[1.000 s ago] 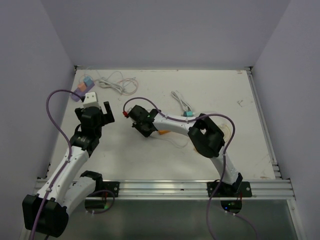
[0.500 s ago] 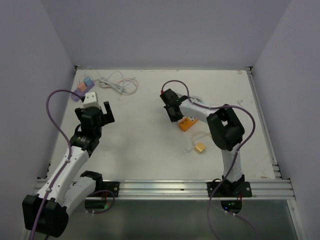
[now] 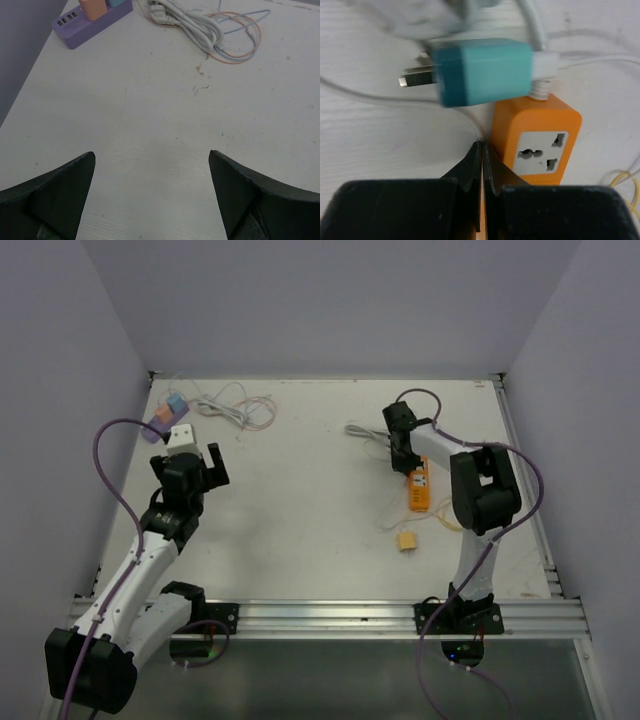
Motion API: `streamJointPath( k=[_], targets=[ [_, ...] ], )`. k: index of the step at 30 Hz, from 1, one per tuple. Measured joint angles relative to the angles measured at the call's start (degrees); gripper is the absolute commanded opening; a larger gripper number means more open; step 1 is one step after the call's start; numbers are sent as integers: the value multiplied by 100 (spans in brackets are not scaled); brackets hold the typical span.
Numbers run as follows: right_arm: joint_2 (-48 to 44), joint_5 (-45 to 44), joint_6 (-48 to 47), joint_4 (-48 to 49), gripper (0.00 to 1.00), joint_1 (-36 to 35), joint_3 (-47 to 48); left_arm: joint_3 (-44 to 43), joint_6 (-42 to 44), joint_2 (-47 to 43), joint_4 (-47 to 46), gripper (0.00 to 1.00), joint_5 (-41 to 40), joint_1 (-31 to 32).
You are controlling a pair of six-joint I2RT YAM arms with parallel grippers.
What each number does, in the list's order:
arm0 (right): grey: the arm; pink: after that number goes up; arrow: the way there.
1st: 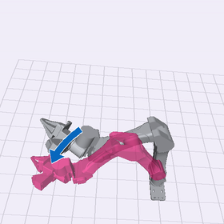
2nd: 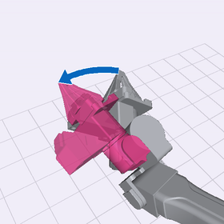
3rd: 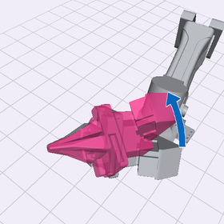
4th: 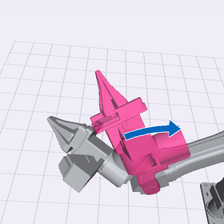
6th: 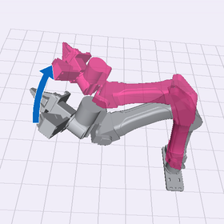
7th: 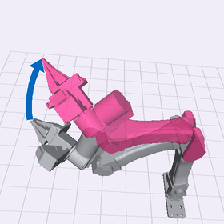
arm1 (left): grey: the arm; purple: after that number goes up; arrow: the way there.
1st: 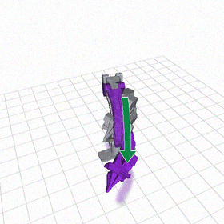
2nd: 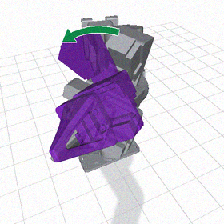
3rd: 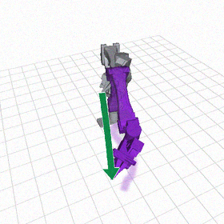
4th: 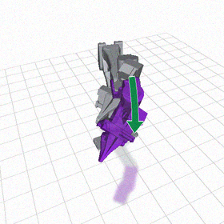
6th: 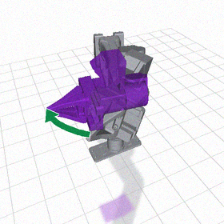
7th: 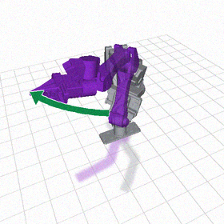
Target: Pull the plug off the socket
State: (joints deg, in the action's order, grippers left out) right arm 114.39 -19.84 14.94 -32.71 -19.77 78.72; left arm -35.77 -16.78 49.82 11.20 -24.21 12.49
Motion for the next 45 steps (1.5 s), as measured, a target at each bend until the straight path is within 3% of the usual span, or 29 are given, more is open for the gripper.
streamJointPath(
  k=[8, 11, 14, 18, 22, 25, 33, 40, 45],
  targets=[
    [-210, 138, 203, -208, 3, 1145, -238, 0, 0, 76, 0, 100, 2, 0],
    [-245, 293, 229, -319, 15, 1259, -240, 0, -2, 138, 0, 100, 7, 0],
    [-424, 706, 286, -345, 34, 1257, -385, -11, -4, 275, 7, 100, 85, 0],
    [-946, 1248, 334, -385, 53, 1224, -614, -247, -4, 688, 111, 100, 219, 0],
    [-1628, 1878, 317, -385, 79, 1217, -675, -704, -72, 1123, 129, 100, 389, 0],
    [-2153, 2350, 267, -361, 87, 1217, -719, -1110, -227, 1464, 116, 100, 474, 0],
    [-3595, 3622, 238, 15, 89, 1185, -1344, -2415, -374, 2868, -39, 99, 251, -173],
    [-3713, 4369, 238, 284, 90, 1097, -1563, -2496, -20, 3783, -1147, 99, 765, -1333],
    [-3716, 4629, 238, 496, 99, 975, -1777, -2603, 396, 4531, -1947, 100, 1447, -2155]
  ],
)
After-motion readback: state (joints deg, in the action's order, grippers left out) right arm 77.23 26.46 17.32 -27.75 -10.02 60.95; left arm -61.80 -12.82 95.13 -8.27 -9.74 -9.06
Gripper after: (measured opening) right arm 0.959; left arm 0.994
